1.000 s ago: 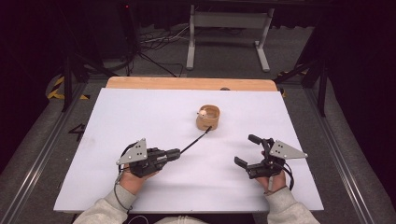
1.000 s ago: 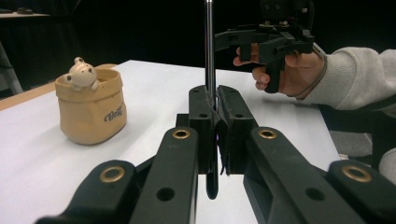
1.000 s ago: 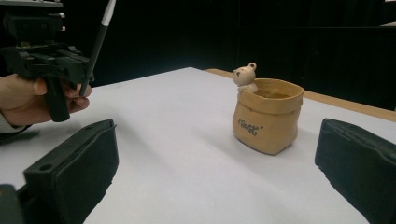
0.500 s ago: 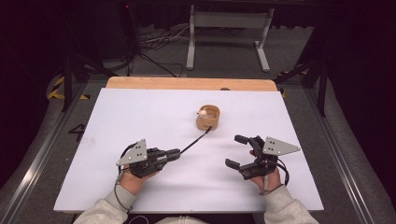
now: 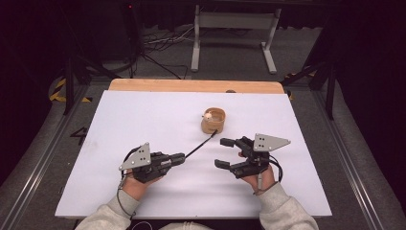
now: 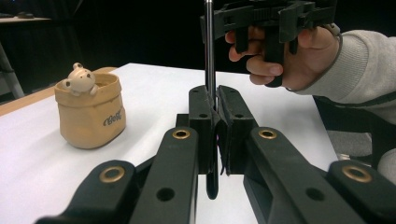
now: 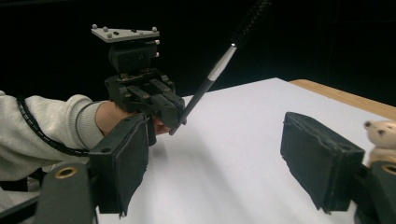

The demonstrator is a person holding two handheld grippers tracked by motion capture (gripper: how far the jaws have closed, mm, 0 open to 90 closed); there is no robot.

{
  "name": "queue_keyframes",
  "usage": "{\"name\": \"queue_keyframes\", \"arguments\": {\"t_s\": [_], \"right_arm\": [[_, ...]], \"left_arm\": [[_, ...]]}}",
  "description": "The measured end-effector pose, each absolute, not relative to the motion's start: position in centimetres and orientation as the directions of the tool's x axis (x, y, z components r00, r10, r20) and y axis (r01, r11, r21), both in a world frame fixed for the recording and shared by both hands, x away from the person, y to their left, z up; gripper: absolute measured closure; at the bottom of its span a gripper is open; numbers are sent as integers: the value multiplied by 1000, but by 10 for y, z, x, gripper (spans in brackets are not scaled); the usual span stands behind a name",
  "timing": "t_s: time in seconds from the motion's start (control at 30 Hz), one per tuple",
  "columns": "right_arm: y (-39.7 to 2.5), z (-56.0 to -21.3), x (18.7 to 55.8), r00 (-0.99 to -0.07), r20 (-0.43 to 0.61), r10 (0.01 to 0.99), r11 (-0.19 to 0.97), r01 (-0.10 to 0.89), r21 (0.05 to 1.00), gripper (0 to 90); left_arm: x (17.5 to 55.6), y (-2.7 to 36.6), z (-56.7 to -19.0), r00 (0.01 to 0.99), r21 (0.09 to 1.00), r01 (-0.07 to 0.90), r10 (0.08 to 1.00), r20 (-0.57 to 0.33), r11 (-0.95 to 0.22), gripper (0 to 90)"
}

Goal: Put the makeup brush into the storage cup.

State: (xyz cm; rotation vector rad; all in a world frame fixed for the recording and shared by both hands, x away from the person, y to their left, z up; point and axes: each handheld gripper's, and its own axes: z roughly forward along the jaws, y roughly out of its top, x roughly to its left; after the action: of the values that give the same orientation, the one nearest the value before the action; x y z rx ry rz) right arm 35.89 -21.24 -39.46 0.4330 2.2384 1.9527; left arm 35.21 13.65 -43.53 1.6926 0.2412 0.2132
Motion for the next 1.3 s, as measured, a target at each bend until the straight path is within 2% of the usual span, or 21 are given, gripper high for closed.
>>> {"name": "queue_keyframes", "arguments": {"t_s": [0.23,0.57,0.67,0.93,1.3], "right_arm": [[-195,-393,365,-959,89,269,130,128,983,269],[-182,-389,370,-967,96,236,127,129,984,352],[-179,-388,372,-967,99,234,121,130,984,389],[-176,-383,373,-971,89,221,130,119,984,568],[-175,-380,376,-969,104,223,127,134,983,685]], "left_arm": [[351,136,-434,961,991,37,276,0,-129,854],[351,136,-434,962,991,32,274,5,-130,854],[351,135,-434,962,990,34,273,4,-133,854],[351,135,-435,962,990,35,273,4,-136,854],[350,134,-436,963,990,31,270,9,-141,854]]}}
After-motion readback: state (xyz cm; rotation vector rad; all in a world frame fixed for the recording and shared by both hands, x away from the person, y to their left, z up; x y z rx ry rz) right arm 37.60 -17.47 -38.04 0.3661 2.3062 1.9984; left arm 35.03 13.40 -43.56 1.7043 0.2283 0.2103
